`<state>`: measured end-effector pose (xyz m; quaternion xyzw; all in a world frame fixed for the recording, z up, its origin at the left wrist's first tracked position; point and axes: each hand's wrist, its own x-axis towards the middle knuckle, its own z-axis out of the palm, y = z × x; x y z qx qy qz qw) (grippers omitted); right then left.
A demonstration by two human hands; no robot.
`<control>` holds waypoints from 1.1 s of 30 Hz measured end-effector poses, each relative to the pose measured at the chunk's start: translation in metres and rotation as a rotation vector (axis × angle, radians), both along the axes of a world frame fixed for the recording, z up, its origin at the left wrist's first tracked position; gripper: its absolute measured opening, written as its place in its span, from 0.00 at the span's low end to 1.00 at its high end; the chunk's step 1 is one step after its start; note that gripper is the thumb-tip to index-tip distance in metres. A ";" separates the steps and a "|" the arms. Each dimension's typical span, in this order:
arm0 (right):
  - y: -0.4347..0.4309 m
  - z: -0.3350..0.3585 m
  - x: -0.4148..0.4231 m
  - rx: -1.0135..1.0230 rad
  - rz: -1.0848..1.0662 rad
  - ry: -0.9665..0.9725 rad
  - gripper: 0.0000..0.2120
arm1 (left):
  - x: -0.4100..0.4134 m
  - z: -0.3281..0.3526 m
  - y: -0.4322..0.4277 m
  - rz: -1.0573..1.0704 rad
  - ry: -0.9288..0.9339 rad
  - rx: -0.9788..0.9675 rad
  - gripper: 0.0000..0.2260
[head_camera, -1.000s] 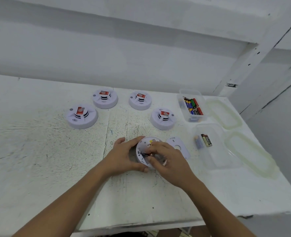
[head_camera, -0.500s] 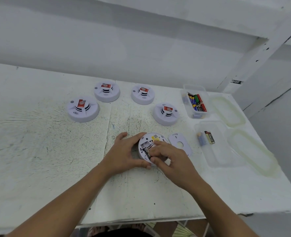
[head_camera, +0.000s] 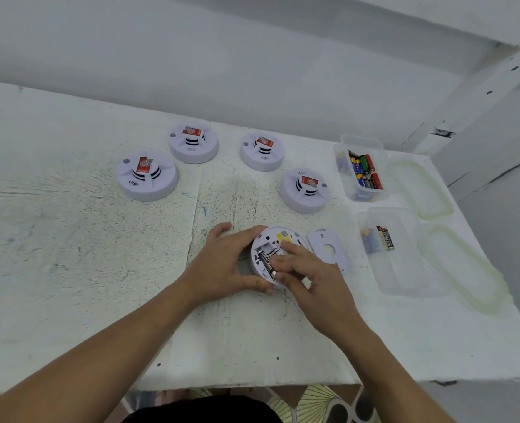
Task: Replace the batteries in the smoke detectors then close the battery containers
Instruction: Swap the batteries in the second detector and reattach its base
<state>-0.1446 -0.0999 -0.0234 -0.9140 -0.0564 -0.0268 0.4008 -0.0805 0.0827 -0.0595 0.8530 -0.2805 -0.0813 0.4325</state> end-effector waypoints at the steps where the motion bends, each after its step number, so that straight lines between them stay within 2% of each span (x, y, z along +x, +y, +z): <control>1: 0.000 0.000 0.000 -0.011 0.006 -0.013 0.09 | 0.000 0.000 0.000 0.001 -0.005 0.000 0.45; 16: 0.002 -0.007 -0.001 -0.107 0.099 -0.099 0.10 | 0.001 -0.003 0.000 0.006 -0.018 -0.001 0.46; 24: 0.000 0.004 0.002 -0.176 0.148 -0.043 0.10 | -0.001 -0.003 -0.001 0.016 -0.013 -0.004 0.45; 28: -0.004 0.025 0.016 -0.165 0.157 0.123 0.08 | -0.002 0.001 -0.002 0.027 -0.003 0.018 0.42; 31: -0.012 0.046 0.037 -0.003 0.094 0.249 0.06 | -0.004 0.006 -0.003 0.037 0.005 0.003 0.37; 33: -0.023 0.061 0.058 0.119 0.027 0.242 0.06 | -0.004 0.010 -0.003 0.048 0.011 -0.001 0.35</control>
